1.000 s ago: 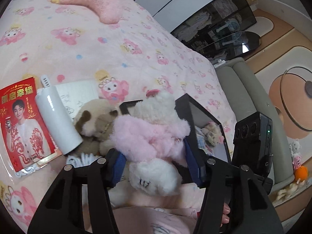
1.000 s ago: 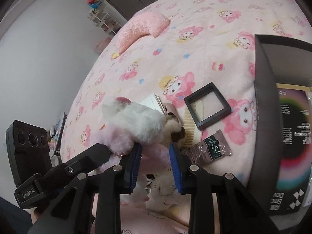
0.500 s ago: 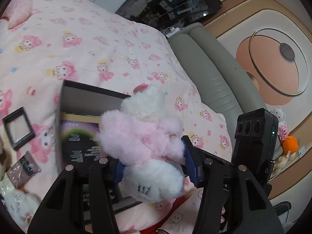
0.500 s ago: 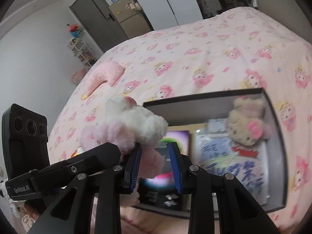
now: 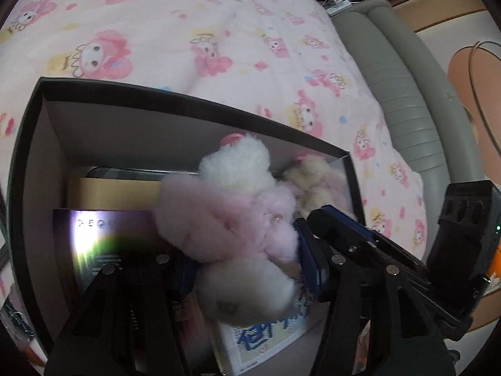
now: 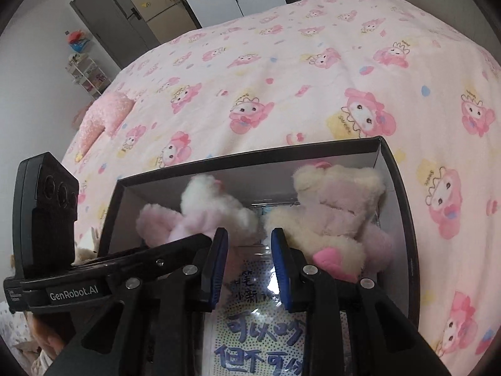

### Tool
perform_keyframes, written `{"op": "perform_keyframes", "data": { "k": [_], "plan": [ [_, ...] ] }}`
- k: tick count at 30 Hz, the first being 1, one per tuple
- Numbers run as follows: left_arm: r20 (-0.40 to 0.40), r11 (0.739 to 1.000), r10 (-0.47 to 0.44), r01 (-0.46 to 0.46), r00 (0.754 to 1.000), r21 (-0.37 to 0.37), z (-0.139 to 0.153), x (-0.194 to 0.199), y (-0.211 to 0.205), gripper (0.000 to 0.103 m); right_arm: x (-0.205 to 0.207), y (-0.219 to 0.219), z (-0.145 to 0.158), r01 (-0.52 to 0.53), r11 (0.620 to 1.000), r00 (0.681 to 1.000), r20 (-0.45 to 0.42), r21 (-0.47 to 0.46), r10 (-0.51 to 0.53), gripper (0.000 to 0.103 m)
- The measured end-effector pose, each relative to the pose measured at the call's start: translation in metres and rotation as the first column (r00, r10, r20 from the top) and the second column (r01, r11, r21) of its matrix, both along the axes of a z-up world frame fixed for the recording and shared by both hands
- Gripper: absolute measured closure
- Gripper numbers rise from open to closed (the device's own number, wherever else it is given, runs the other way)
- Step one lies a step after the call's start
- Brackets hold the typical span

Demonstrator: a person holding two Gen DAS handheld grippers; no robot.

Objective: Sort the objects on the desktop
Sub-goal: 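Carry the white and pink plush toy with both grippers into the black box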

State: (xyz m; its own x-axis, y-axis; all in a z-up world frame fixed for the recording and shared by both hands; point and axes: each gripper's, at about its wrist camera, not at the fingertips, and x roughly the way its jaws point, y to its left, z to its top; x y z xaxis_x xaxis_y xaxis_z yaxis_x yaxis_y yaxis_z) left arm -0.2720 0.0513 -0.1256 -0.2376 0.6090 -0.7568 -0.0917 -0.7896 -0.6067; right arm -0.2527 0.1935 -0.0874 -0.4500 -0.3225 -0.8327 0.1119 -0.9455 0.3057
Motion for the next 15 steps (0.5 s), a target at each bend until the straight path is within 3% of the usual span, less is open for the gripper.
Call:
{"op": "perform_keyframes", "data": {
  "k": [3, 6, 12, 13, 15],
  "plan": [
    [-0.052, 0.999, 0.007, -0.009, 0.999, -0.038, 0.012, 0.003, -0.008, 0.027, -0.001, -0.001, -0.001, 0.003, 1.0, 1.0, -0.002, 0.004, -0.003, 0.077],
    [-0.084, 0.999, -0.003, 0.0, 0.996, -0.037, 0.021, 0.01, -0.013, 0.025, 0.002, -0.002, -0.001, 0.012, 1.0, 1.0, -0.003, 0.014, -0.012, 0.077],
    [-0.169, 0.985, 0.019, -0.048, 0.985, -0.168, 0.043, 0.029, -0.017, 0.042, 0.014, -0.021, -0.005, -0.051, 0.995, 0.999, 0.013, 0.08, 0.05, 0.077],
    [-0.195, 0.981, 0.027, -0.064, 0.98, -0.183, 0.047, 0.031, -0.019, 0.049, 0.017, -0.025, -0.008, -0.066, 0.994, 0.998, 0.025, 0.09, 0.064, 0.077],
    [-0.238, 0.979, 0.035, -0.081, 0.971, -0.187, 0.052, 0.034, -0.023, 0.052, 0.019, -0.034, -0.015, -0.086, 0.989, 0.996, 0.049, 0.119, 0.081, 0.077]
  ]
}}
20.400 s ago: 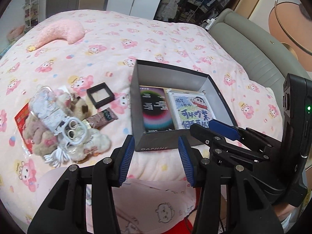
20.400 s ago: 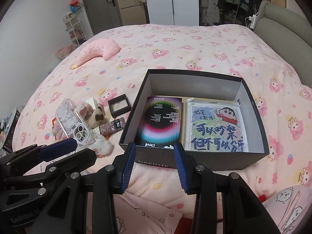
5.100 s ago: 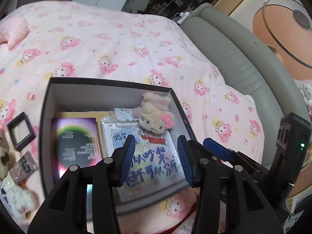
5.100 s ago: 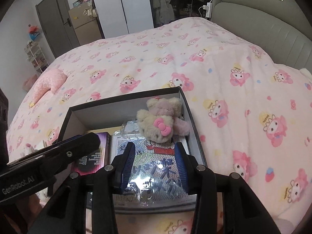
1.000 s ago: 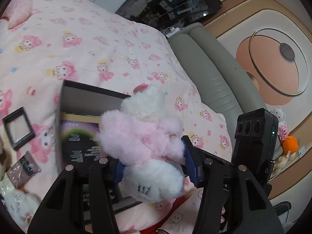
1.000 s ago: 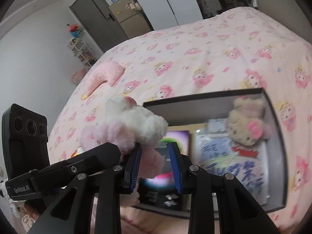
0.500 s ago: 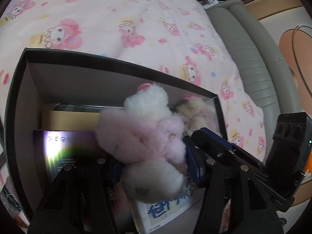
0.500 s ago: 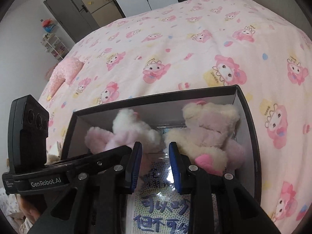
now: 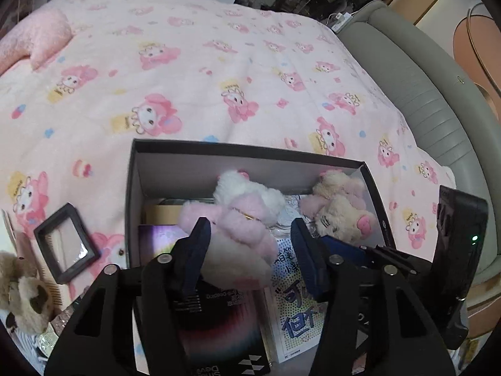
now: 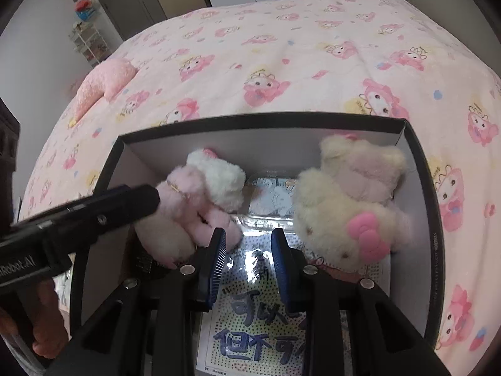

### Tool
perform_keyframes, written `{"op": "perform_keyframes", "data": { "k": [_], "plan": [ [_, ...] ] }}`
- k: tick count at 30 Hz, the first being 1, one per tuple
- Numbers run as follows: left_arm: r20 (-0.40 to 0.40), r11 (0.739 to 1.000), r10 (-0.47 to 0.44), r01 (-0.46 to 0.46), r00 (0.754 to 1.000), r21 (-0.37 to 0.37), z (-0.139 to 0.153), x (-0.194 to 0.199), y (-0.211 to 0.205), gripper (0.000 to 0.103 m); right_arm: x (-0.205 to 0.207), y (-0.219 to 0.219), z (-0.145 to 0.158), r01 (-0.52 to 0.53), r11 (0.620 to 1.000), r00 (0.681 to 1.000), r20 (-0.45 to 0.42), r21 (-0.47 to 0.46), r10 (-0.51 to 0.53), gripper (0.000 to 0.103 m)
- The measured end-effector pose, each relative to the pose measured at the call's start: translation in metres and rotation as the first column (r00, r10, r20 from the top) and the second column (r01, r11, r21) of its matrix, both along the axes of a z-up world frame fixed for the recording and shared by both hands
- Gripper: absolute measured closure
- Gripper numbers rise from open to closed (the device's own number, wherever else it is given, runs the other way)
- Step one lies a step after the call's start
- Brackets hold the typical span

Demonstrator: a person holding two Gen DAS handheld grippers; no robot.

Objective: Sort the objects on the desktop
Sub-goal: 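Carry the white and pink plush toy with both grippers into the black box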

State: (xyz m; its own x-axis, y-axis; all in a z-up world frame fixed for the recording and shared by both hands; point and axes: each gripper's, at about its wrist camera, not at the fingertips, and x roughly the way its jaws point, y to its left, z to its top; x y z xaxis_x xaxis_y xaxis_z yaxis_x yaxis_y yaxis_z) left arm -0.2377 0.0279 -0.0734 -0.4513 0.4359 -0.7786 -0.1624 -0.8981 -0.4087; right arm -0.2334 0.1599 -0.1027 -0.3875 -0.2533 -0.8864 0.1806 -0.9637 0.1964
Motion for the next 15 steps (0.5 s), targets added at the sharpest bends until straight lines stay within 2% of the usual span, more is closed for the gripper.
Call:
{"op": "perform_keyframes", "data": {
  "k": [4, 5, 7, 9, 10, 12, 15],
  "plan": [
    [0.047, 0.999, -0.035, 0.033, 0.998, 0.039, -0.018, -0.016, 0.006, 0.052, -0.003, -0.005, -0.016, -0.001, 0.999, 0.998, 0.064, 0.037, -0.002, 0.077],
    [0.071, 0.999, -0.05, 0.049, 0.996, 0.021, -0.025, -0.021, 0.012, 0.048, -0.003, -0.006, -0.021, -0.007, 1.0, 0.996, 0.085, 0.029, 0.004, 0.077],
    [0.116, 0.997, -0.073, 0.076, 0.991, -0.028, -0.038, -0.03, 0.023, 0.047, -0.005, -0.005, -0.03, -0.014, 1.0, 0.992, 0.129, 0.005, 0.014, 0.076],
    [0.148, 0.996, -0.068, 0.076, 0.987, -0.051, -0.05, -0.035, 0.03, 0.052, -0.005, -0.003, -0.034, -0.011, 1.0, 0.988, 0.153, -0.011, 0.013, 0.076],
    [0.167, 0.996, -0.064, 0.073, 0.984, -0.052, -0.054, -0.036, 0.03, 0.066, -0.005, -0.001, -0.033, -0.006, 1.0, 0.988, 0.151, -0.017, 0.008, 0.075],
    [0.169, 0.998, -0.053, 0.056, 0.984, -0.009, -0.053, -0.034, 0.026, 0.07, -0.006, 0.004, -0.033, 0.009, 1.0, 0.988, 0.151, -0.026, -0.005, 0.074],
    [0.193, 0.986, -0.045, 0.013, 0.98, 0.163, -0.049, -0.03, 0.014, 0.071, -0.006, 0.009, -0.033, 0.035, 0.998, 0.986, 0.166, -0.047, -0.027, 0.074]
  ]
}}
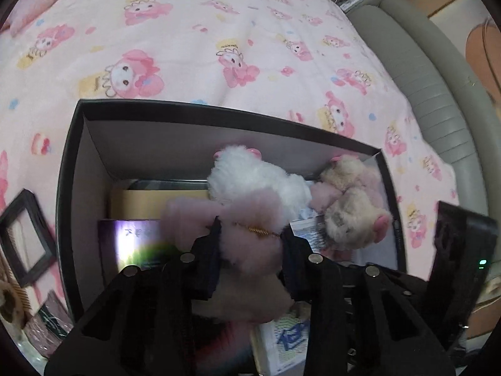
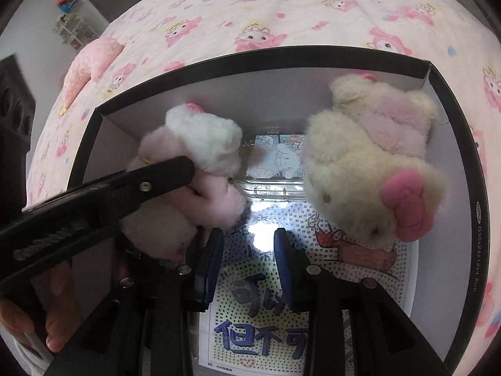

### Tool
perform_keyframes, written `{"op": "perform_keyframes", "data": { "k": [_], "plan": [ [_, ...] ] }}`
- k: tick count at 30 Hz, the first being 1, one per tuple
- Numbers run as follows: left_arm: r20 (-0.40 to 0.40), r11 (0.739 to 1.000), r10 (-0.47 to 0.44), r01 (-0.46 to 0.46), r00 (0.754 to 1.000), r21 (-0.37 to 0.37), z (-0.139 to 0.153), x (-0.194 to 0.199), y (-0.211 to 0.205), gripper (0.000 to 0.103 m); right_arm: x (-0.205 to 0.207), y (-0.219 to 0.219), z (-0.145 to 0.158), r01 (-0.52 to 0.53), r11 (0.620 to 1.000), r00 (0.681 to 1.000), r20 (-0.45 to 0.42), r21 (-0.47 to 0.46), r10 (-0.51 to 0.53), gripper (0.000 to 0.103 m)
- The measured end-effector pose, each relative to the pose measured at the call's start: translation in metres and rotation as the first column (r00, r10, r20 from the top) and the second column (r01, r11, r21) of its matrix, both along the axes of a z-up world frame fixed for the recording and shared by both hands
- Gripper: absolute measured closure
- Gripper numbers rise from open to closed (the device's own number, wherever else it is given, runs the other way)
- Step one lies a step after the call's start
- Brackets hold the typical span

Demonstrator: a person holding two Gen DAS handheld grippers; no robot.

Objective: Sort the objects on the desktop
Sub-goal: 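Carry the white and pink plush toy with both grippers into the black box, then lower the plush toy beside the bear and open both grippers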

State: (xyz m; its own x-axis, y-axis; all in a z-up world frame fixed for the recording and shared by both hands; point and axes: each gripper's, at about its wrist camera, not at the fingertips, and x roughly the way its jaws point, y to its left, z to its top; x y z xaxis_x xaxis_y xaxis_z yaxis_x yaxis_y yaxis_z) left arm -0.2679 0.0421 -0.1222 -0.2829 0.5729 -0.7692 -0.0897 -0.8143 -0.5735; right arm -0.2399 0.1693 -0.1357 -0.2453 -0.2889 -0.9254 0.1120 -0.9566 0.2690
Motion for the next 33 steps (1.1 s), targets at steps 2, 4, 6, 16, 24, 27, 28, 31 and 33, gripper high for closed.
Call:
{"op": "perform_keyframes", "data": {
  "k": [2, 4, 6, 16, 24, 27, 28, 31, 33],
  "plan": [
    [-0.012, 0.995, 0.049, -0.047, 0.999, 0.084, 0.006, 0.004, -0.004, 0.071, 0.0, 0.003, 0.0, 0.008, 0.999, 1.0, 0.013, -0.031, -0.008, 0.074],
    [-0.059, 0.991, 0.093, -0.086, 0.994, 0.105, 0.014, 0.005, 0.0, 0.071, 0.002, 0.007, 0.004, 0.028, 0.999, 1.0, -0.005, -0.046, -0.028, 0.074],
    [-0.045, 0.99, 0.097, -0.092, 0.994, 0.105, 0.013, 0.0, 0.01, 0.07, 0.004, 0.015, 0.018, 0.059, 0.997, 0.995, -0.08, -0.039, -0.062, 0.074],
    [-0.07, 0.994, 0.099, -0.095, 0.993, 0.062, 0.014, 0.005, 0.01, 0.063, 0.012, 0.033, 0.046, 0.072, 0.997, 0.975, -0.214, 0.022, -0.065, 0.074],
    [-0.013, 0.992, 0.119, -0.119, 0.993, -0.028, -0.004, 0.004, 0.013, 0.08, 0.009, 0.01, 0.04, 0.058, 0.993, 0.979, -0.199, 0.107, -0.036, 0.077],
    [-0.004, 0.996, 0.08, -0.08, 0.997, -0.033, -0.006, -0.004, 0.02, 0.081, 0.011, 0.012, 0.037, 0.059, 0.994, 0.985, -0.165, 0.094, -0.043, 0.077],
    [-0.001, 0.997, 0.071, -0.071, 0.998, -0.024, -0.006, -0.006, 0.021, 0.081, 0.011, 0.014, 0.036, 0.064, 0.994, 0.986, -0.16, 0.088, -0.049, 0.077],
    [0.04, 0.995, 0.077, -0.08, 0.996, 0.057, -0.009, -0.003, 0.01, 0.081, 0.012, 0.017, 0.036, 0.07, 0.995, 0.986, -0.156, 0.072, -0.058, 0.077],
    [0.037, 0.99, 0.092, -0.095, 0.995, 0.099, -0.004, 0.002, -0.001, 0.081, 0.013, 0.022, 0.037, 0.079, 0.996, 0.987, -0.142, 0.049, -0.071, 0.077]
  ]
}}
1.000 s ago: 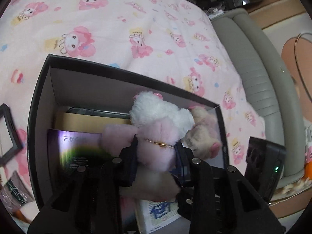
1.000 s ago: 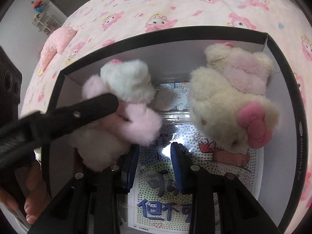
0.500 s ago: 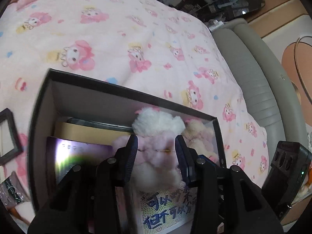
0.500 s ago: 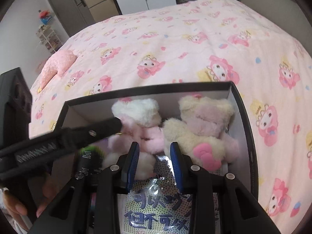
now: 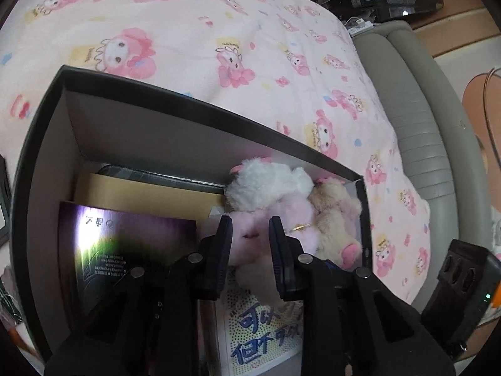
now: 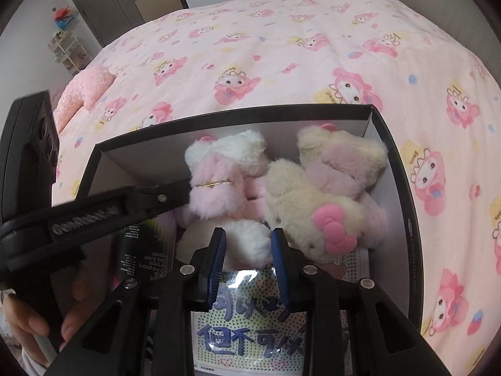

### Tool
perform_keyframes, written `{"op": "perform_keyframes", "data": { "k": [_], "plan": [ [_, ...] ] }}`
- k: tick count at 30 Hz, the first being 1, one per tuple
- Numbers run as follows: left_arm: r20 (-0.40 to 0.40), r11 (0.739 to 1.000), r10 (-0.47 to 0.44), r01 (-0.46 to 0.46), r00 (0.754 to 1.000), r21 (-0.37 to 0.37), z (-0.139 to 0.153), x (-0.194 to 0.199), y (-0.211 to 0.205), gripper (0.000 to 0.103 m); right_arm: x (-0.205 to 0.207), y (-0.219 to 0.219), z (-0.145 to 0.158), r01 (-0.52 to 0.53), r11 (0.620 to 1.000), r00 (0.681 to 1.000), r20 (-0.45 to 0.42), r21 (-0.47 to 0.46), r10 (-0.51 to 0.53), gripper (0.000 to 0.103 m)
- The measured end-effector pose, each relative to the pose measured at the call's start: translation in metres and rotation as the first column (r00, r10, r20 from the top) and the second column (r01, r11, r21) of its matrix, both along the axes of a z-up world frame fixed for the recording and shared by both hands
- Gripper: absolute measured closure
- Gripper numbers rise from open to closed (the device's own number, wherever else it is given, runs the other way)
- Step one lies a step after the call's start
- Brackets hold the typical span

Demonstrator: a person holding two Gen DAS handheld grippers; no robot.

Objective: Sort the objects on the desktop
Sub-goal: 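Lower the plush toy beside the bear and open both grippers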

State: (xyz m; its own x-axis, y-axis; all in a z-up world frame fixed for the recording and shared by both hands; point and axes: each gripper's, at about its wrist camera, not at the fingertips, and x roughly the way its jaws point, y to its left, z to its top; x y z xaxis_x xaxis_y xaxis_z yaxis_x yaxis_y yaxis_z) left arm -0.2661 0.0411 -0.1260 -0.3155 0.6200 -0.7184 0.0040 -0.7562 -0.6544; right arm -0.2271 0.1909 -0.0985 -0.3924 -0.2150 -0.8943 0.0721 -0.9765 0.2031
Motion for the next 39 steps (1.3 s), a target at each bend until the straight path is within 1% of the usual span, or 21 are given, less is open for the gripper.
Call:
{"op": "perform_keyframes", "data": {
  "k": [2, 4, 5, 8, 10, 12, 14, 17, 19, 21, 23, 25, 29, 33, 35, 37, 39],
  "plan": [
    [-0.017, 1.0, -0.001, 0.0, 1.0, -0.03, 0.007, 0.007, -0.004, 0.081, 0.004, 0.005, 0.006, -0.001, 0.999, 1.0, 0.005, -0.04, 0.001, 0.077],
    [0.0, 0.998, -0.027, 0.027, 1.0, -0.062, 0.008, 0.01, -0.001, 0.081, 0.008, 0.003, 0.008, -0.046, 0.998, 0.999, 0.016, -0.043, 0.047, 0.077],
    [0.013, 0.997, -0.039, 0.04, 0.999, -0.062, 0.005, 0.011, 0.002, 0.081, 0.009, 0.001, 0.006, -0.07, 0.997, 0.997, 0.033, -0.043, 0.072, 0.077],
    [0.044, 0.994, -0.086, 0.089, 0.995, -0.061, -0.003, 0.009, 0.014, 0.081, 0.003, -0.001, -0.012, -0.07, 0.996, 0.992, 0.1, -0.052, 0.075, 0.077],
    [0.054, 0.991, -0.105, 0.109, 0.993, -0.082, -0.008, 0.006, 0.024, 0.081, -0.002, -0.002, -0.023, -0.059, 0.996, 0.988, 0.139, -0.063, 0.068, 0.077],
    [0.048, 0.987, -0.113, 0.118, 0.992, -0.107, -0.008, 0.002, 0.03, 0.081, -0.007, -0.002, -0.03, -0.051, 0.995, 0.984, 0.167, -0.086, 0.065, 0.077],
    [0.025, 0.985, -0.114, 0.117, 0.993, -0.131, -0.004, -0.004, 0.033, 0.081, -0.012, -0.004, -0.033, -0.045, 0.994, 0.982, 0.179, -0.103, 0.063, 0.077],
    [-0.001, 0.985, -0.112, 0.111, 0.994, -0.135, -0.004, -0.007, 0.031, 0.081, -0.018, -0.01, -0.031, -0.051, 0.992, 0.985, 0.159, -0.117, 0.07, 0.077],
    [0.012, 0.989, -0.107, 0.107, 0.994, -0.104, -0.007, -0.006, 0.025, 0.081, -0.02, -0.014, -0.03, -0.062, 0.992, 0.987, 0.14, -0.113, 0.078, 0.077],
    [0.02, 0.992, -0.103, 0.104, 0.995, -0.074, -0.004, -0.002, 0.018, 0.08, -0.02, -0.015, -0.03, -0.07, 0.991, 0.985, 0.147, -0.113, 0.087, 0.077],
    [0.015, 0.993, -0.096, 0.097, 0.995, -0.066, 0.001, 0.003, 0.013, 0.08, -0.017, -0.011, -0.029, -0.066, 0.989, 0.983, 0.162, -0.136, 0.087, 0.077],
    [0.009, 0.992, -0.105, 0.105, 0.994, -0.067, 0.005, 0.007, 0.013, 0.078, -0.011, -0.006, -0.022, -0.06, 0.988, 0.986, 0.149, -0.142, 0.081, 0.077],
    [0.022, 0.988, -0.133, 0.134, 0.991, -0.072, 0.0, 0.005, 0.025, 0.075, -0.006, -0.003, -0.013, -0.032, 0.997, 0.995, 0.094, -0.069, 0.039, 0.077],
    [0.021, 0.985, -0.138, 0.139, 0.99, -0.1, -0.004, 0.001, 0.03, 0.07, -0.006, -0.005, -0.01, -0.032, 0.999, 0.997, 0.071, -0.034, 0.034, 0.077],
    [0.02, 0.985, -0.137, 0.138, 0.99, -0.102, -0.006, -0.001, 0.031, 0.07, -0.006, -0.003, -0.011, -0.033, 0.999, 0.997, 0.069, -0.034, 0.035, 0.076],
    [0.021, 0.987, -0.135, 0.136, 0.991, -0.089, -0.005, -0.001, 0.029, 0.07, -0.009, -0.004, -0.015, -0.036, 0.998, 0.995, 0.086, -0.043, 0.04, 0.076],
    [-0.002, 0.988, -0.132, 0.132, 0.991, -0.085, 0.003, 0.005, 0.026, 0.069, -0.008, -0.001, -0.013, -0.034, 0.998, 0.996, 0.083, -0.049, 0.038, 0.076]
  ]
}}
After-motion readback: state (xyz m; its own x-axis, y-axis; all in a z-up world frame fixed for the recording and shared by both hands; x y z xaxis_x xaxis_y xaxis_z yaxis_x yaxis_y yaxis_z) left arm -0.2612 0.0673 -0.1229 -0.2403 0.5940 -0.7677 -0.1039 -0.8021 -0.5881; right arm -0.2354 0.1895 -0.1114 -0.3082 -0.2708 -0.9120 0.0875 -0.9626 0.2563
